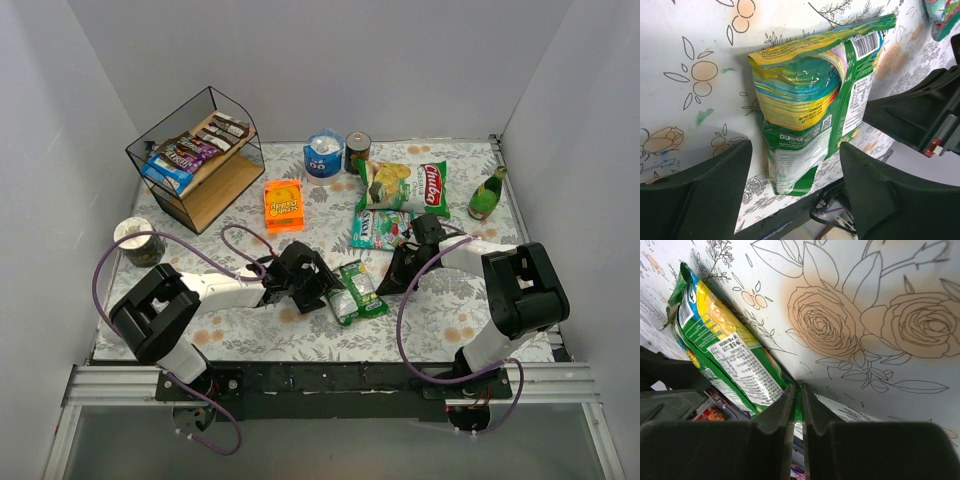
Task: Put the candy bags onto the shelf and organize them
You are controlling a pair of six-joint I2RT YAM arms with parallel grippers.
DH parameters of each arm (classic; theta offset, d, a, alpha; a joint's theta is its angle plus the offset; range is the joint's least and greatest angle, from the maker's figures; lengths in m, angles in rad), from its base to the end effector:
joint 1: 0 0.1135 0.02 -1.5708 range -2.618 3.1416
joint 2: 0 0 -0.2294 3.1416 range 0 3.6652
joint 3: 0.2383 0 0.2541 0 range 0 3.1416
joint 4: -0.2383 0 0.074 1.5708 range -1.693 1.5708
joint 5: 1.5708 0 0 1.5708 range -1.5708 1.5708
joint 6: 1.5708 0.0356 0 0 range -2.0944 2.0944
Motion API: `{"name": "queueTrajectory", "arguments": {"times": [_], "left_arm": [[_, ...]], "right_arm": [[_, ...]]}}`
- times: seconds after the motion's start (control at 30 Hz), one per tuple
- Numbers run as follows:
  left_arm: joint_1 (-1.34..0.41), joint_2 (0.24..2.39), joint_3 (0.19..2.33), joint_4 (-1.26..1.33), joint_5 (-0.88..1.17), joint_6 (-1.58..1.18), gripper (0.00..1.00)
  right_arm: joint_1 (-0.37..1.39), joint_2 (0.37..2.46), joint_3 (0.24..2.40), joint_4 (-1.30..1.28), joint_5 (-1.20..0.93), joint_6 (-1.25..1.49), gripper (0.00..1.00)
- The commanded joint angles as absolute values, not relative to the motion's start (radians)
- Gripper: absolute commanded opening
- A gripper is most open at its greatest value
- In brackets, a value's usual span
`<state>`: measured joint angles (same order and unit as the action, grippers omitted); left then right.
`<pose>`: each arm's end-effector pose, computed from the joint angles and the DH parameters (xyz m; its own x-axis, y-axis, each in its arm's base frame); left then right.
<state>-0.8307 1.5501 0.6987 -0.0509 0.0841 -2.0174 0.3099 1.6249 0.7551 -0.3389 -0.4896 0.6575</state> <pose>0.1940 -0.2168 0.1107 -0.4667 -0.8217 0.3272 -0.8103 0.2490 -0.5305 0.2566 0.0998 0.0940 -0.9664 0.2569 -0.0116 0.2057 0.7993 0.5646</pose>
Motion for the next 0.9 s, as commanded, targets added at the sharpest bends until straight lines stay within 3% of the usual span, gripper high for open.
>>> {"name": "queueTrajectory", "arguments": {"times": [0.0, 0.3, 0.37, 0.73, 0.87], "left_arm": [[-0.876, 1.586, 0.692, -0.273, -0.032, -2.055, 0.69], [-0.882, 1.621, 0.661, -0.195, -0.04, -2.129, 0.46], [-0.884, 1.608, 0.65, -0.181, -0.063, -2.131, 0.35], [-0.882, 1.474, 0.624, -0.216, -0.167, -2.098, 0.0], [-0.868, 1.421, 0.624, -0.242, -0.193, -2.082, 0.0]], "right_arm": [[0.321, 1.618, 0.738, -0.345, -0.483, 0.684, 0.17], [0.342, 1.592, 0.706, -0.33, -0.548, 0.729, 0.17], [0.345, 1.588, 0.703, -0.333, -0.552, 0.729, 0.17], [0.344, 1.578, 0.732, -0.354, -0.542, 0.712, 0.2], [0.344, 1.56, 0.778, -0.374, -0.509, 0.69, 0.23]]}}
